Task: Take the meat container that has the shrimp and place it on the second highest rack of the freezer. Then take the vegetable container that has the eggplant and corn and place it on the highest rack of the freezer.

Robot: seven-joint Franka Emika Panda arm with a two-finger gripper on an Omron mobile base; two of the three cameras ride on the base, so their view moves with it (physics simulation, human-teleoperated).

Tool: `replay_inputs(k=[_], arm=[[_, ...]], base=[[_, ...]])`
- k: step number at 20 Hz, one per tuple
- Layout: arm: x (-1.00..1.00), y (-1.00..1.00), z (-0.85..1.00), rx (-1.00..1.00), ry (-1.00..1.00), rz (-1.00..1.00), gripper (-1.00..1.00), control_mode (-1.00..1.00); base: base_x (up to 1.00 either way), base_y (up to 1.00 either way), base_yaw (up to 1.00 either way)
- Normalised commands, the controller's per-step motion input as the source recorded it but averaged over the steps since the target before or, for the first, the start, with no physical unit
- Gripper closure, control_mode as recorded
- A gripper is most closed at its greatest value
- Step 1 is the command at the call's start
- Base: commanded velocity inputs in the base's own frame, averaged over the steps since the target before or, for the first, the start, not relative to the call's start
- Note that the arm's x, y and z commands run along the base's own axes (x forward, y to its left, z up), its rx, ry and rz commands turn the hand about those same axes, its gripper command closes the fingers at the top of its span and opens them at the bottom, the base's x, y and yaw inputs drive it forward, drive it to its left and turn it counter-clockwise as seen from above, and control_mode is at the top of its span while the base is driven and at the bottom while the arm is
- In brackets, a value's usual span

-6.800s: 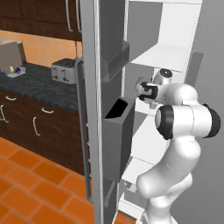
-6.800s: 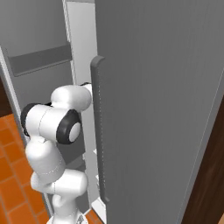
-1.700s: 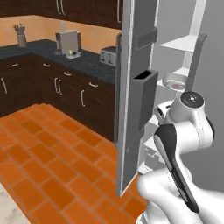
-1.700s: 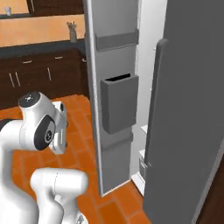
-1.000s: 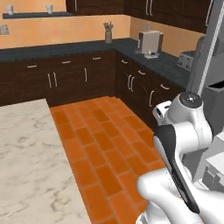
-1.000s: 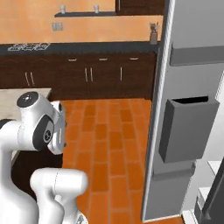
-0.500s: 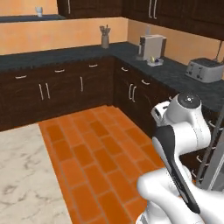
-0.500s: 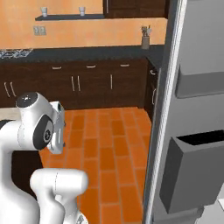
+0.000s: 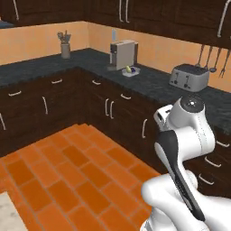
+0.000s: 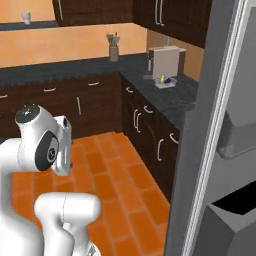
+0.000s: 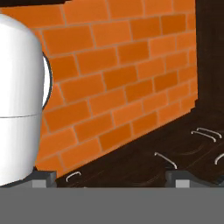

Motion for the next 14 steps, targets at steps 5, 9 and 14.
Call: replay_inputs(k=[5, 9, 14], arm=[[0.00, 0.00, 0.00, 0.00, 0.00, 0.00, -1.00, 1.00], [0.00, 0.00, 0.00, 0.00, 0.00, 0.00, -1.00, 1.00], [0.00, 0.00, 0.00, 0.00, 0.00, 0.00, -1.00, 1.00]], base=[[1.00, 0.00, -0.43], [1.00, 0.12, -0.39], [1.00, 0.59, -0.34]])
